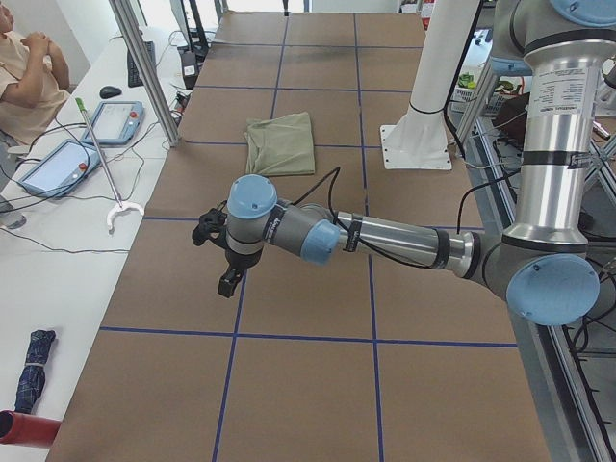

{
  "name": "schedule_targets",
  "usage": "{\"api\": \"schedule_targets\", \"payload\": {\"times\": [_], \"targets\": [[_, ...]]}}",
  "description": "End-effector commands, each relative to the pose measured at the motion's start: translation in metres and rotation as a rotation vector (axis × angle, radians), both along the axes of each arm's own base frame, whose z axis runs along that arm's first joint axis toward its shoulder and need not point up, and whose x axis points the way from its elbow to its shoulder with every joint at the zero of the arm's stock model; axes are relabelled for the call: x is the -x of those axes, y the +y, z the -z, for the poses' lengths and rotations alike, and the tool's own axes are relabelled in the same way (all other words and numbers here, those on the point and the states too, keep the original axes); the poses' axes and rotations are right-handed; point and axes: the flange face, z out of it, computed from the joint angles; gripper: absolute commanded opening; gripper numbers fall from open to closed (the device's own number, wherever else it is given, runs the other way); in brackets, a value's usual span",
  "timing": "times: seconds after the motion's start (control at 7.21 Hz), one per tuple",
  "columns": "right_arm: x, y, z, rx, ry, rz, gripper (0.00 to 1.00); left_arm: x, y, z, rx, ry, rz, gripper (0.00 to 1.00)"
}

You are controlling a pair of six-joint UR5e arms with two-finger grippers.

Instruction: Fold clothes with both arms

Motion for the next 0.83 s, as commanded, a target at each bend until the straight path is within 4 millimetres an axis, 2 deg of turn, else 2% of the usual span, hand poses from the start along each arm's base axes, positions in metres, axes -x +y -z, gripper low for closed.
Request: {"api": "schedule_targets", "payload": {"times": [0.0,0.69], "targets": [[0.0008,-0.0003,0.0004,0.0,0.0,0.001,1.0,-0.0024,-0.0009,0.0028,-0.007,0.0,-0.006,1.0],[-0.0002,0.0022,0.0039,-0.007,-0.003,-0.001,1.0,-0.0026,-0.0012,0.0076,-0.017,0.002,-0.006,1.0]]}}
